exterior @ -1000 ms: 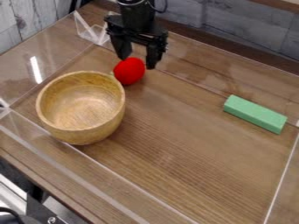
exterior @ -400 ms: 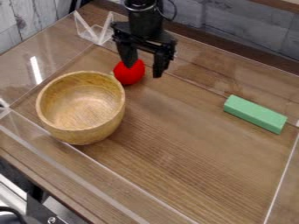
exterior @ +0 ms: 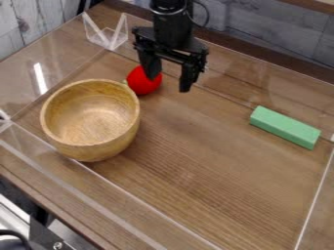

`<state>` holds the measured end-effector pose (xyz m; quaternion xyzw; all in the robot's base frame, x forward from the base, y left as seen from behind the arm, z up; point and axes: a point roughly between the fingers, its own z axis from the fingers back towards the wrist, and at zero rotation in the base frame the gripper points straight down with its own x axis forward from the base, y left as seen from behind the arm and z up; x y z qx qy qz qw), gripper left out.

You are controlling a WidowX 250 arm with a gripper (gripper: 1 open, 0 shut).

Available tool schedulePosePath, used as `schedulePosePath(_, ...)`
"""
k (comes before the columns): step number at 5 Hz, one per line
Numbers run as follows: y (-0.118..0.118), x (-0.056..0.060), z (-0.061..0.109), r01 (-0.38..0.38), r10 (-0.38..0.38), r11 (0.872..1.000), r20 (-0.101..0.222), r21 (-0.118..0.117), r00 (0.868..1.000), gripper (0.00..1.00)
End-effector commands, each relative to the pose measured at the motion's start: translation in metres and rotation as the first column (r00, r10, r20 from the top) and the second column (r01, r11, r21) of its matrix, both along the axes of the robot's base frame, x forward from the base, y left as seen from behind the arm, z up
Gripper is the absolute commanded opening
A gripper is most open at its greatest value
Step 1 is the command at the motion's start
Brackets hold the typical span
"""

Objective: Move the red fruit to the left

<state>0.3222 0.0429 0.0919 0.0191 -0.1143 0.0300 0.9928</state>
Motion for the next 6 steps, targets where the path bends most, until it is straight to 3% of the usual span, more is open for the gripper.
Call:
schedulePosePath(1, -0.009, -0.001, 0.022, 0.006, -0.006, 1.0, 0.058, 0.006, 0.998, 1.0)
schedulePosePath(6, -0.042, -0.004, 0.024, 0.043, -0.043, 0.999, 0.04, -0.002, 0.998, 1.0)
